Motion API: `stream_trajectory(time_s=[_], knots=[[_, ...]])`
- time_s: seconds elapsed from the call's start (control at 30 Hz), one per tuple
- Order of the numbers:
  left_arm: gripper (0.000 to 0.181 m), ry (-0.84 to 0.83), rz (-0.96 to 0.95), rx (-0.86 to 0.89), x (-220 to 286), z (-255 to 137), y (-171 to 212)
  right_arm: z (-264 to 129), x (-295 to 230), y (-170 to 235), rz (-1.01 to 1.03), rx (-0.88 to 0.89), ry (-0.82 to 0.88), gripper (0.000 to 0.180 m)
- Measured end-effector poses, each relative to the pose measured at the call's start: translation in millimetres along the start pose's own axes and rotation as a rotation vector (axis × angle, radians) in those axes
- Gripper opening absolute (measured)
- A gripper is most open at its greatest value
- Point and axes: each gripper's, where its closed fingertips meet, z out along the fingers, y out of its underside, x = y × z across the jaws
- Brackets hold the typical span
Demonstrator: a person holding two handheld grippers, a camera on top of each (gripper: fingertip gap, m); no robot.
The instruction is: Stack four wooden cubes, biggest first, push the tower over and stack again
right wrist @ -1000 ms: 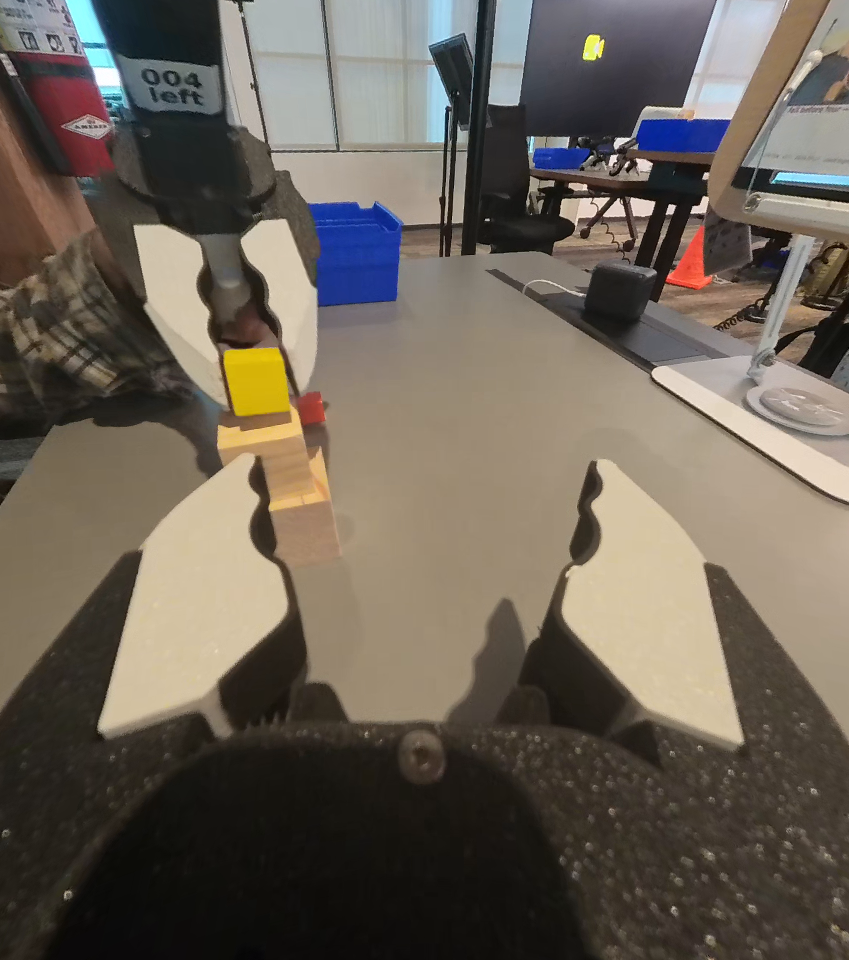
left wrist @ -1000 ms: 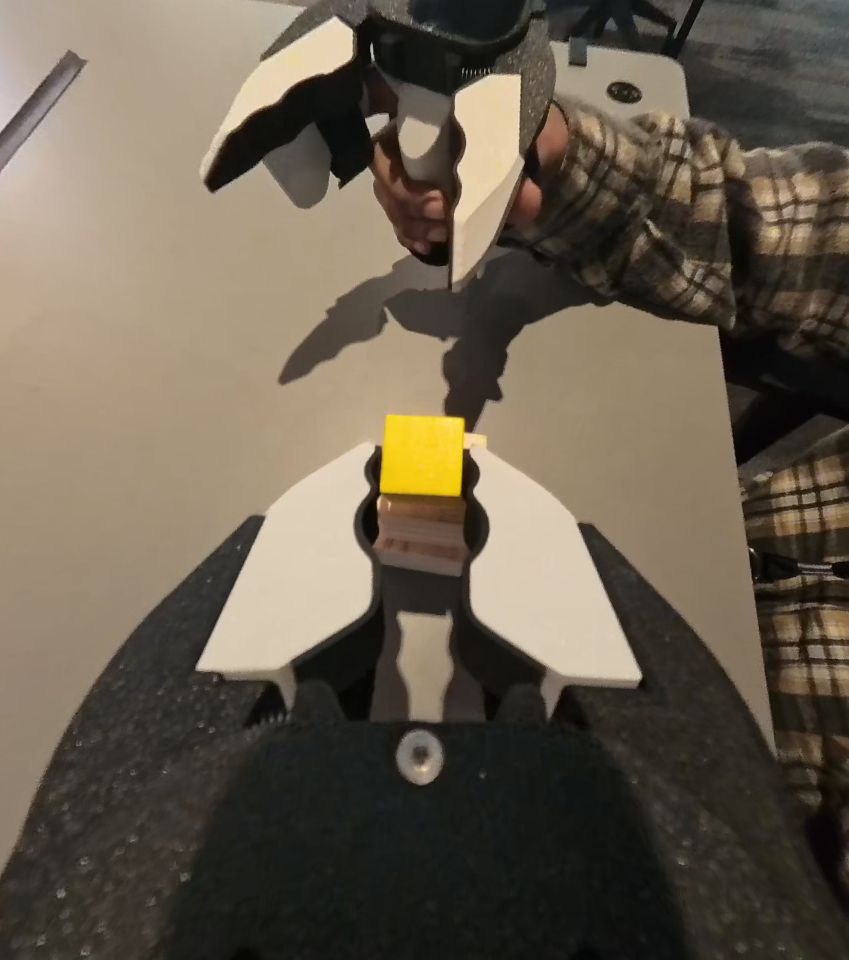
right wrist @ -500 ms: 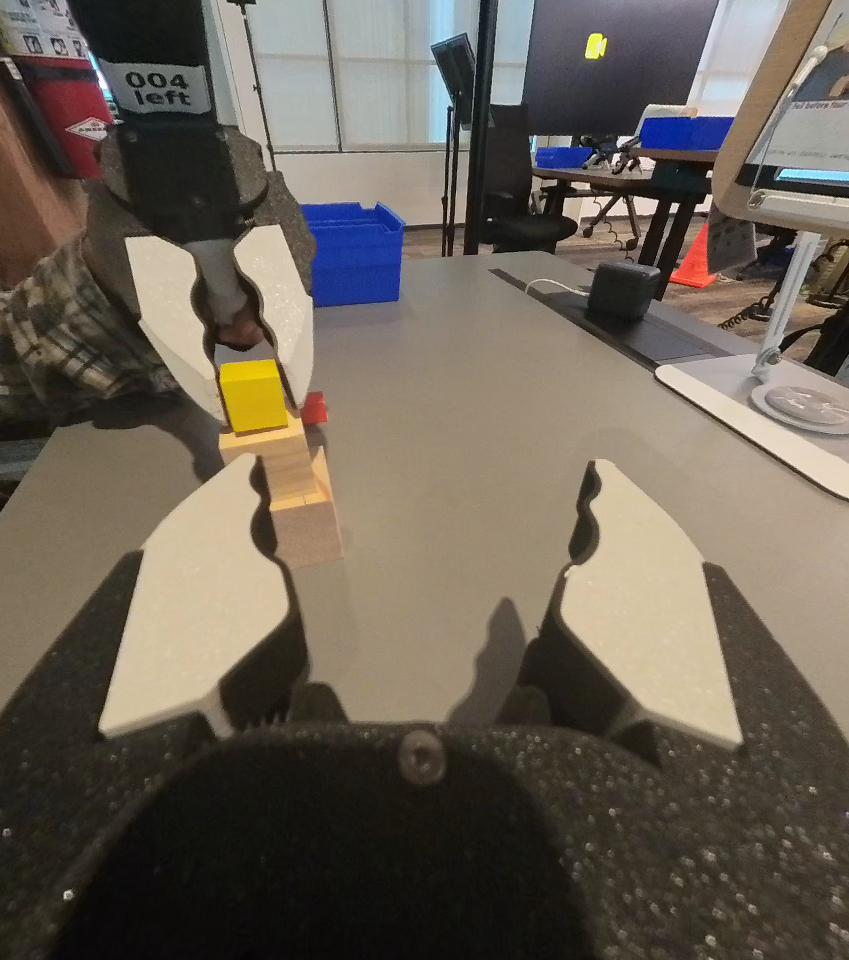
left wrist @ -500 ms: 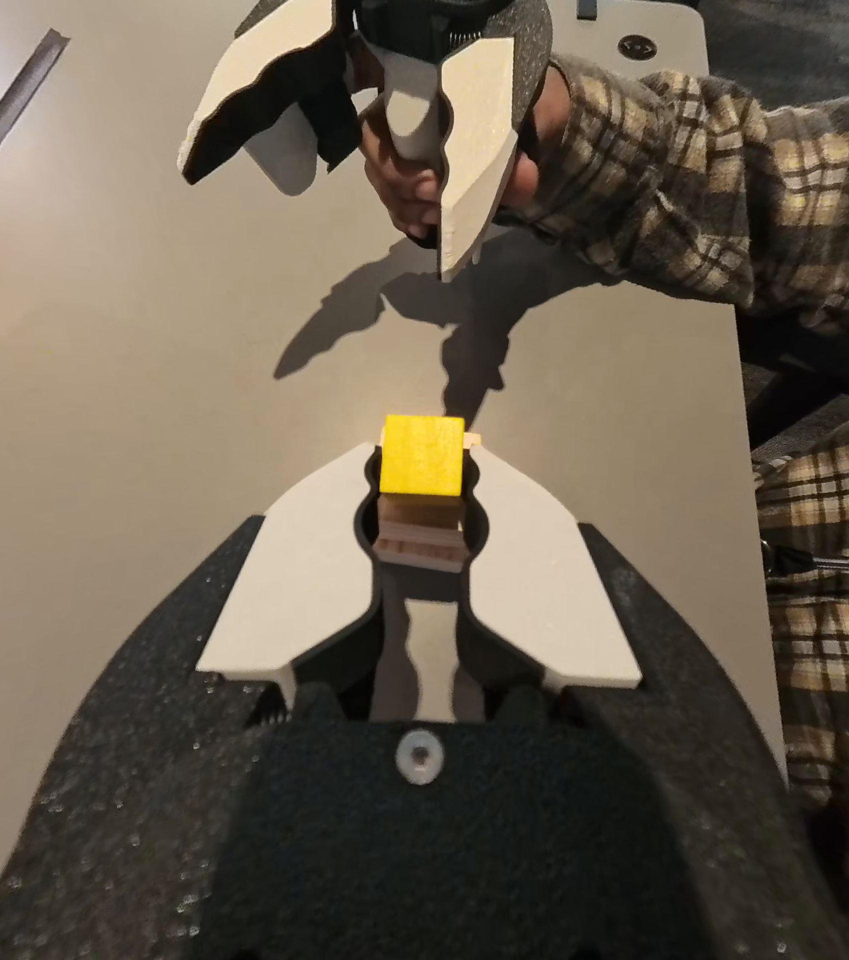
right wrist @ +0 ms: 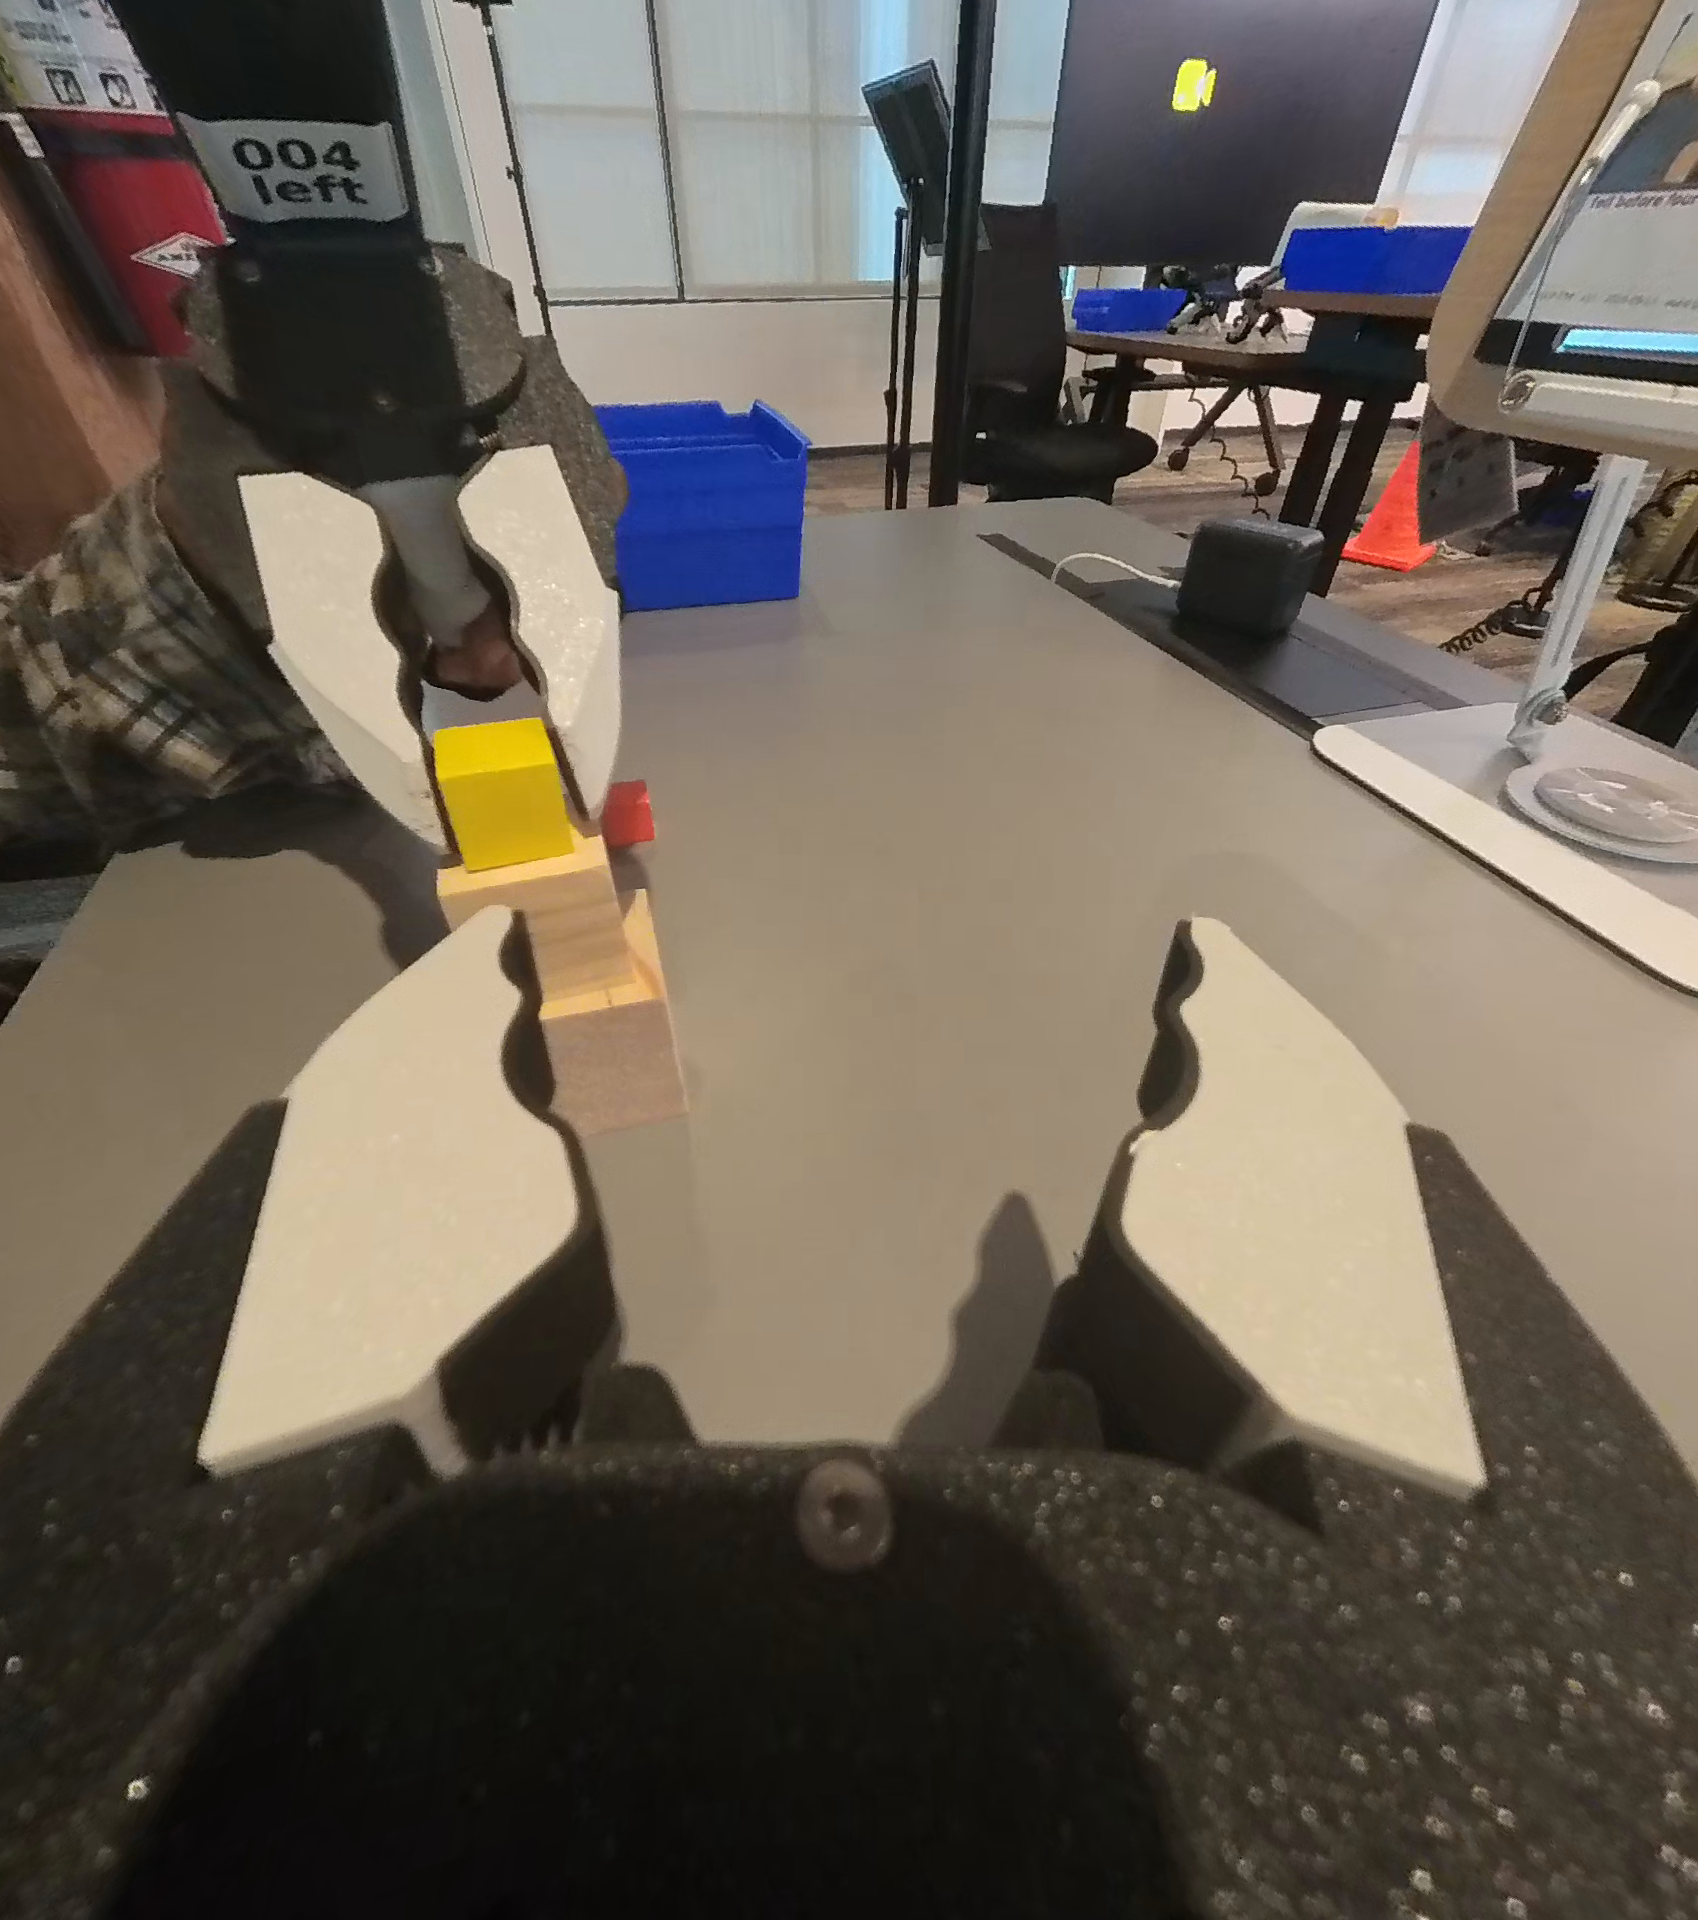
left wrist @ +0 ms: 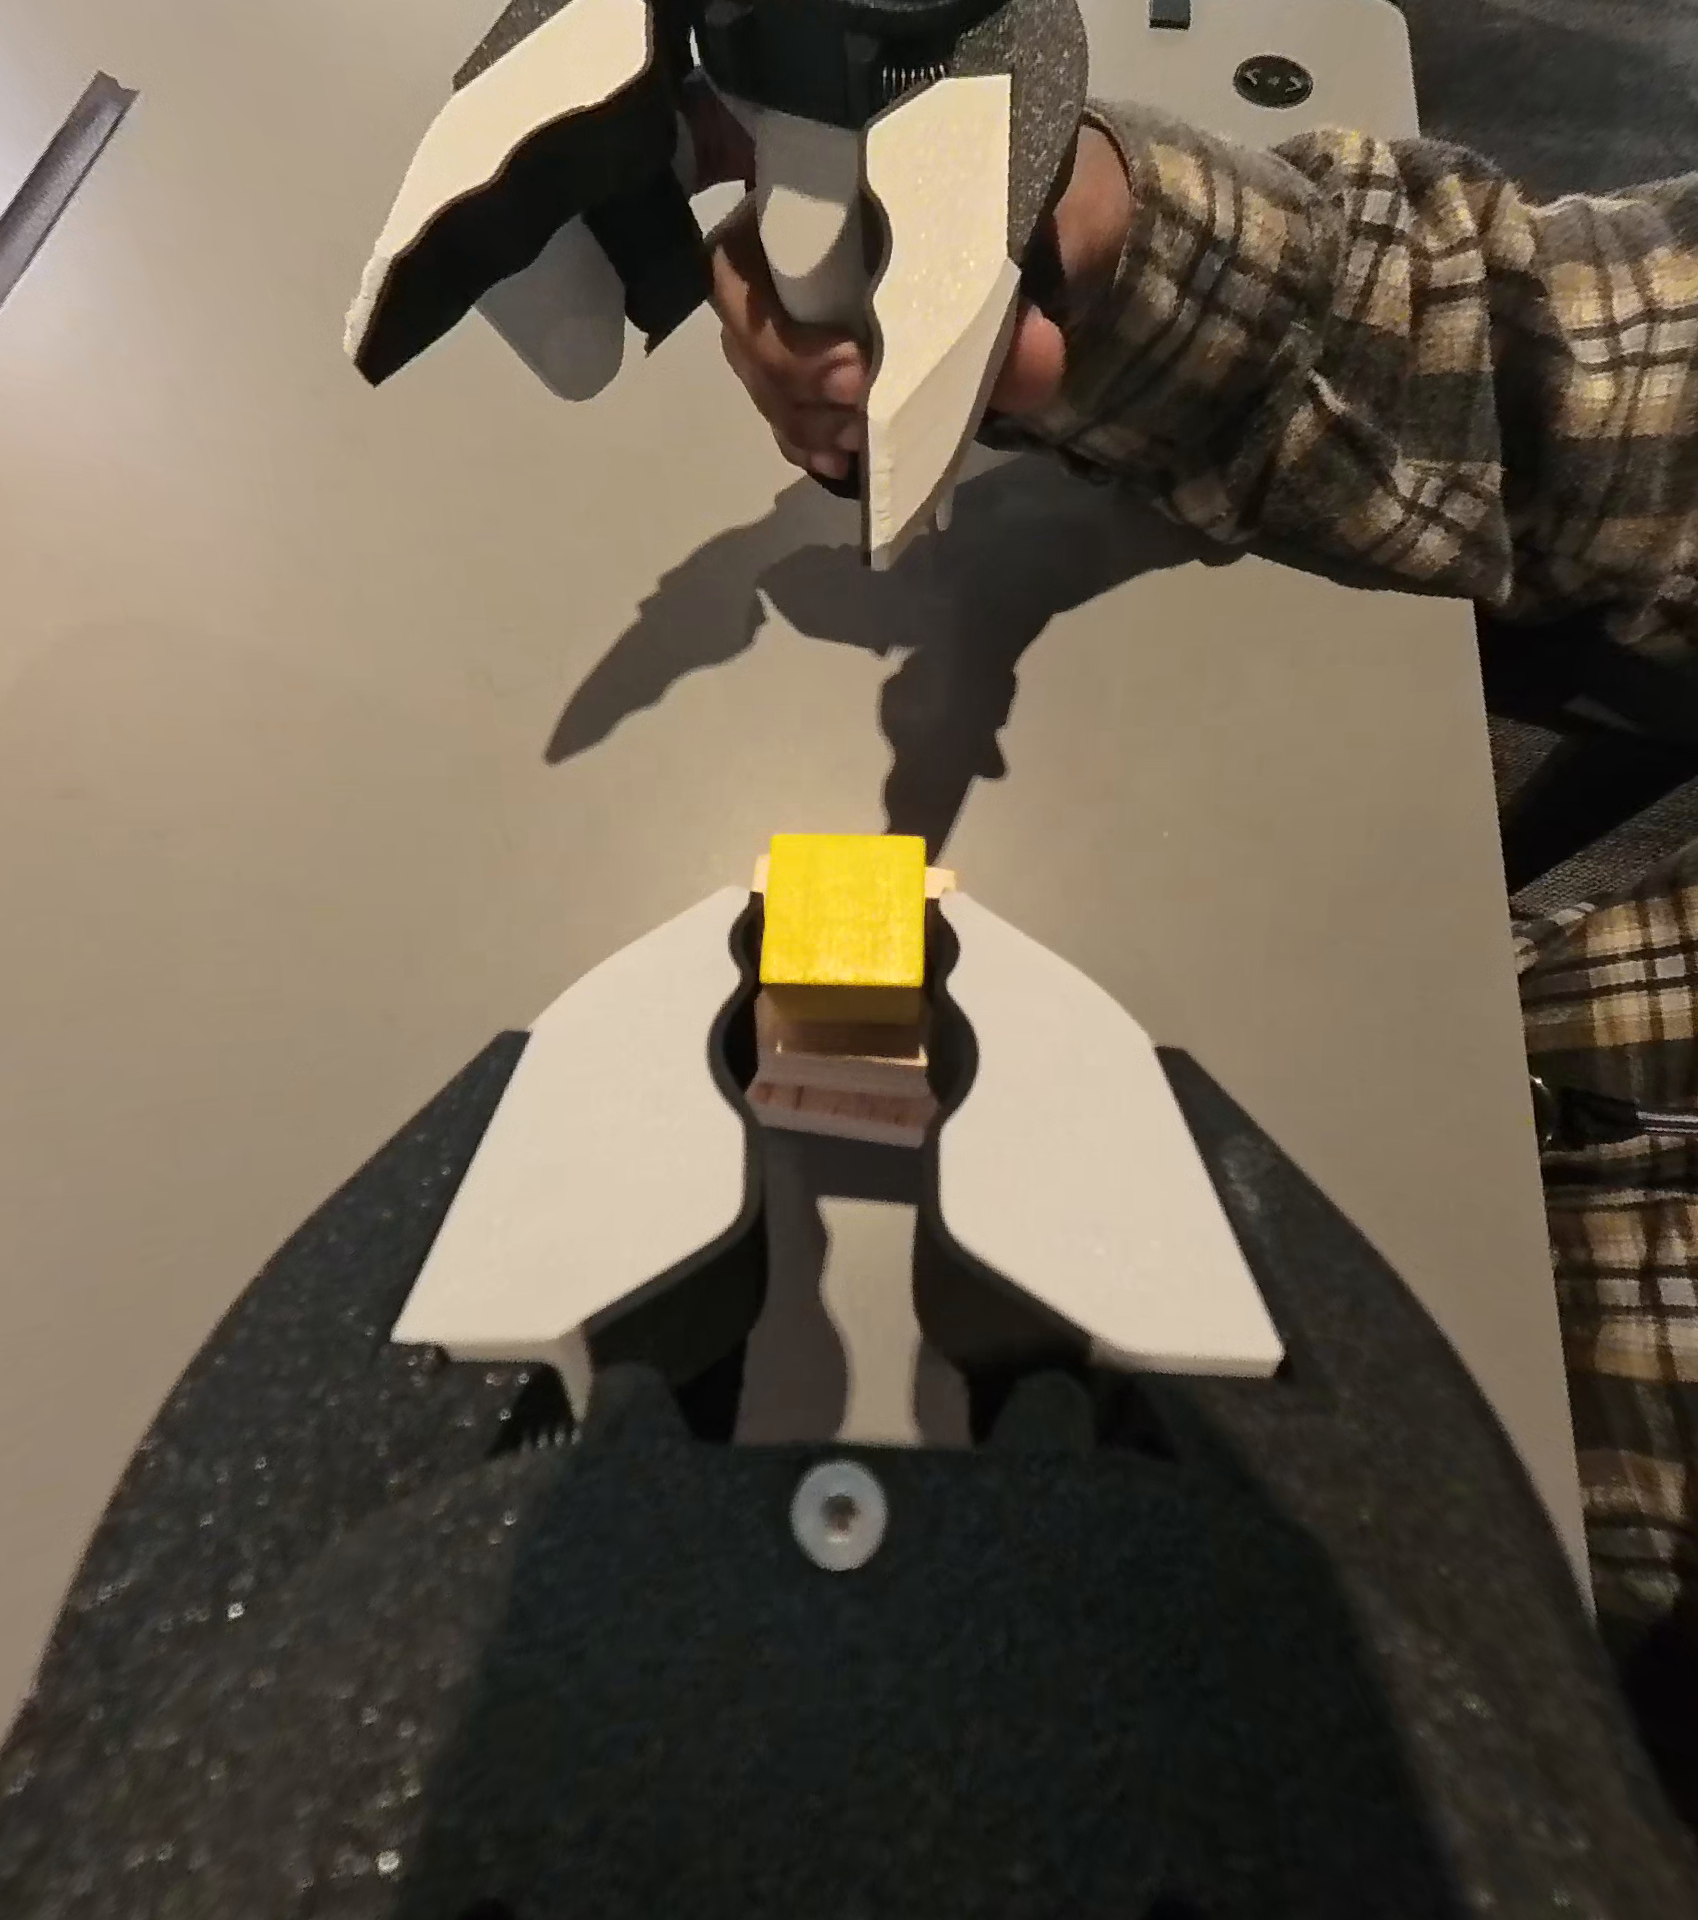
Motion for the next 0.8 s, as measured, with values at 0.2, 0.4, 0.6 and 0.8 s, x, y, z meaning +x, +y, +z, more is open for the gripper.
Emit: stream_trajectory(time_s=[0.2,0.4,0.6,0.8], knots=[[0.029,0.007,0.007,-0.008,1.2,2.0,1.6,0.1,0.0,0.3,0.001,-0.001,0.0,0.111],[0.037,-0.003,0.025,-0.004,-0.2,-0.2,1.2,0.7,-0.3,1.2,0.002,-0.004,-0.002,0.112],[0.081,-0.09,0.042,0.124,-26.0,-51.1,2.6,-1.6,-0.2,-2.0,0.001,0.01,-0.001,0.113],[0.081,-0.038,0.067,0.205,-46.7,-87.3,58.3,-0.1,-1.5,-1.3,-0.005,0.007,-0.004,0.113]])
